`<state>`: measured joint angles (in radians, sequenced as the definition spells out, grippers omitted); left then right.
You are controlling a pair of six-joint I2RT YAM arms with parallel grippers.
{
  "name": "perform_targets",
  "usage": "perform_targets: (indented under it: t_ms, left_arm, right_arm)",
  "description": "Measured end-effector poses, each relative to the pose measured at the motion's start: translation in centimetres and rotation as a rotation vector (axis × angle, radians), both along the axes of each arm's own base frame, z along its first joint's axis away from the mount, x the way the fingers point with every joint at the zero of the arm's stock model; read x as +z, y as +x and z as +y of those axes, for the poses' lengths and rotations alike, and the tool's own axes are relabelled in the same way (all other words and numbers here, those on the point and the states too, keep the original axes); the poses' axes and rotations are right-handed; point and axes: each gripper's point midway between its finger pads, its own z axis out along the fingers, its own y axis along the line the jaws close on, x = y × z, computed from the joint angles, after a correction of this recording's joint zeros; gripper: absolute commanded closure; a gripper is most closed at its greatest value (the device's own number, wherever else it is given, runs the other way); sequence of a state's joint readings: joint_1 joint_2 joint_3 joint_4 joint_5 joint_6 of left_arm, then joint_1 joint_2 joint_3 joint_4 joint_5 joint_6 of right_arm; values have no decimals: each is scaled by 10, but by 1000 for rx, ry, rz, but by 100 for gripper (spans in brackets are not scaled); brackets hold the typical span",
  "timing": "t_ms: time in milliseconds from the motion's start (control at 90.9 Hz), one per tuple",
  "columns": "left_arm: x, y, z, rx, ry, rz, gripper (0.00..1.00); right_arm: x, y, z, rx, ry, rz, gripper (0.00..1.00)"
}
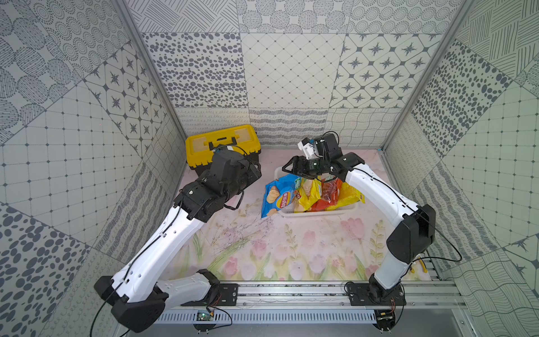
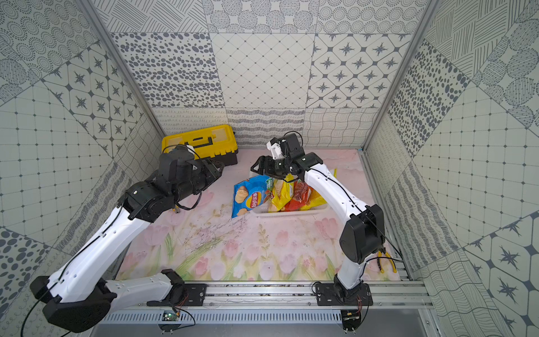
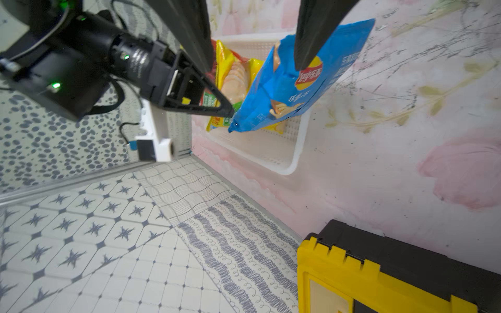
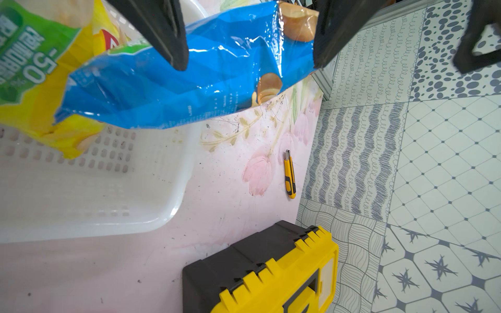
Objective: Put the potato chips into the basket
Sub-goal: Place the potato chip in the basket.
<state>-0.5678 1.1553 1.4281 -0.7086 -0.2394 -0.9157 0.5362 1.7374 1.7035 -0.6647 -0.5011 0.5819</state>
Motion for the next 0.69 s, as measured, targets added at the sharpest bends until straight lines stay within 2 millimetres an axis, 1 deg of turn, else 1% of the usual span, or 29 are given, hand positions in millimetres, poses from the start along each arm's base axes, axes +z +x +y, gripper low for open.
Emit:
perform_targets:
  t_ms: [77,165,264,330,407,473,605,693]
  left_arm:
    - [-33,-13,7,-58,114,29,46]
    - [-72,-27,10,-146,220,64,46]
    - [-107,-39,9,-244,297,79,45]
    - [-123,-45,7,-302,337,74,44]
    - [-136,-48,2,-361,373,60,44]
    - [-142,-48,-3,-408,400,37,44]
    - [-146,-47,-13,-481,435,-27,44]
    - [-146,-46,-18,-513,452,-64,44]
  right_arm:
    - [14,1,1,6,9,-29,22]
    - [26,1,0,8,15,-48,22]
    - [37,-1,-2,5,15,-62,22]
    - [43,-4,-4,2,13,-67,22]
    - [51,-9,-8,-1,16,-78,21]
    - [61,-15,-12,-2,24,-91,21]
    - [83,-24,-18,-5,50,-131,21]
    - [94,-30,-21,-7,65,-149,21]
